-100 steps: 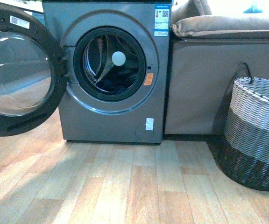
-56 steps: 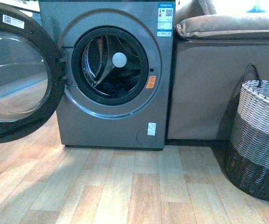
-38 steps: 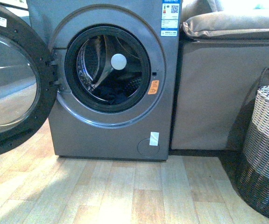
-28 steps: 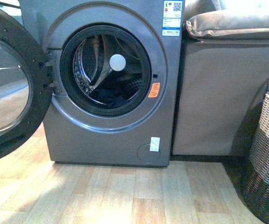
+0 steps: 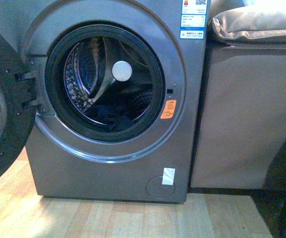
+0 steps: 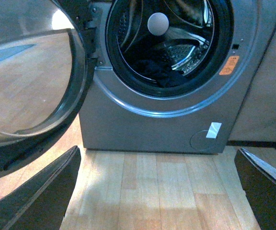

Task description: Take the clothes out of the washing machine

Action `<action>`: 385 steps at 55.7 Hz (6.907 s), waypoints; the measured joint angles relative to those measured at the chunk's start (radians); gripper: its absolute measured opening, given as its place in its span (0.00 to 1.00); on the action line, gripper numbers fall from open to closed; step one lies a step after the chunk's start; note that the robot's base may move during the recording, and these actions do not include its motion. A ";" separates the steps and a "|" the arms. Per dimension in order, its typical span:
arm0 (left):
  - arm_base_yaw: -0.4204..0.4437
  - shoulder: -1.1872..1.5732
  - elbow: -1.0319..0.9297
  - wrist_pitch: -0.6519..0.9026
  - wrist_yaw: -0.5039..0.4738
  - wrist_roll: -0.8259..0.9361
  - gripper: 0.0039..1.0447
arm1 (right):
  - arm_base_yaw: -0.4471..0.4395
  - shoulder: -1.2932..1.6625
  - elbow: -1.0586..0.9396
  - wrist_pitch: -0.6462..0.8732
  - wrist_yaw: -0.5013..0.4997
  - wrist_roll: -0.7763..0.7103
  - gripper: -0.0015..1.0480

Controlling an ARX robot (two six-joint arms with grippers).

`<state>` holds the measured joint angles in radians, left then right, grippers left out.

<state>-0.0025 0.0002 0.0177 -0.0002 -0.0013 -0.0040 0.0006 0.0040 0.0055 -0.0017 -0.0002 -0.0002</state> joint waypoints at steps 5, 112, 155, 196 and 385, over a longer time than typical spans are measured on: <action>0.000 0.002 0.000 -0.001 0.002 0.000 0.94 | 0.000 0.000 0.000 0.000 -0.002 0.000 0.93; -0.110 1.736 0.881 0.501 0.208 -0.074 0.94 | 0.000 0.000 0.000 0.000 -0.001 0.000 0.93; -0.110 2.375 1.694 0.164 0.098 0.100 0.94 | 0.000 0.000 0.000 0.000 -0.001 0.000 0.93; -0.130 2.677 2.152 -0.193 0.109 -0.063 0.94 | 0.000 0.000 0.000 0.000 -0.001 0.000 0.93; -0.200 0.920 0.962 0.078 0.431 0.059 0.07 | 0.000 0.000 0.000 0.000 -0.001 0.000 0.93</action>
<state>-0.2028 0.9199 0.9794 0.0780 0.4294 0.0551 0.0002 0.0044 0.0055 -0.0021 -0.0013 -0.0002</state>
